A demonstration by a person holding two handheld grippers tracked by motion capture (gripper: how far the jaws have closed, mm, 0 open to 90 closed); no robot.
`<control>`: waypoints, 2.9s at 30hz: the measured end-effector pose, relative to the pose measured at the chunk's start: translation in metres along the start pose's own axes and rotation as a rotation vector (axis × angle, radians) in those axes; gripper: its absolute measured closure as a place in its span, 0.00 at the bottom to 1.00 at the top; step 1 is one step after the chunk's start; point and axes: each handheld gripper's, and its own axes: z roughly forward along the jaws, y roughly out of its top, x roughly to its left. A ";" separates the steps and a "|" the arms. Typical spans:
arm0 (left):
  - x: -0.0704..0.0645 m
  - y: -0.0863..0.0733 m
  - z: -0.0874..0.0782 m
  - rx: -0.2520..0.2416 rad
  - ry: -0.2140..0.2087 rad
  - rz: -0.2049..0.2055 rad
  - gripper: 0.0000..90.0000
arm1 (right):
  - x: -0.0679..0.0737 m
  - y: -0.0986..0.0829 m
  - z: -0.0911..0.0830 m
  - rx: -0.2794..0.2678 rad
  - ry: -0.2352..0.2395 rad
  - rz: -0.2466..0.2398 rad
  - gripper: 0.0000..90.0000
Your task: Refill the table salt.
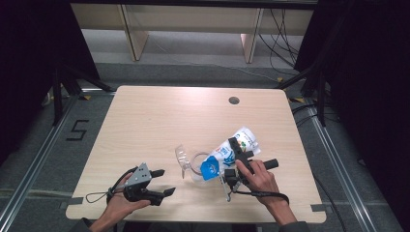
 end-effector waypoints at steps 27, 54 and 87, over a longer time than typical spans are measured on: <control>0.001 0.000 0.000 -0.004 -0.002 -0.004 0.25 | -0.001 -0.003 0.000 0.002 -0.032 -0.011 0.57; 0.001 0.000 0.001 -0.007 0.007 -0.050 0.18 | 0.000 -0.003 -0.001 0.018 -0.025 0.018 0.60; 0.001 0.000 0.001 0.003 0.007 -0.024 0.18 | 0.000 -0.001 -0.001 0.015 0.002 0.026 0.62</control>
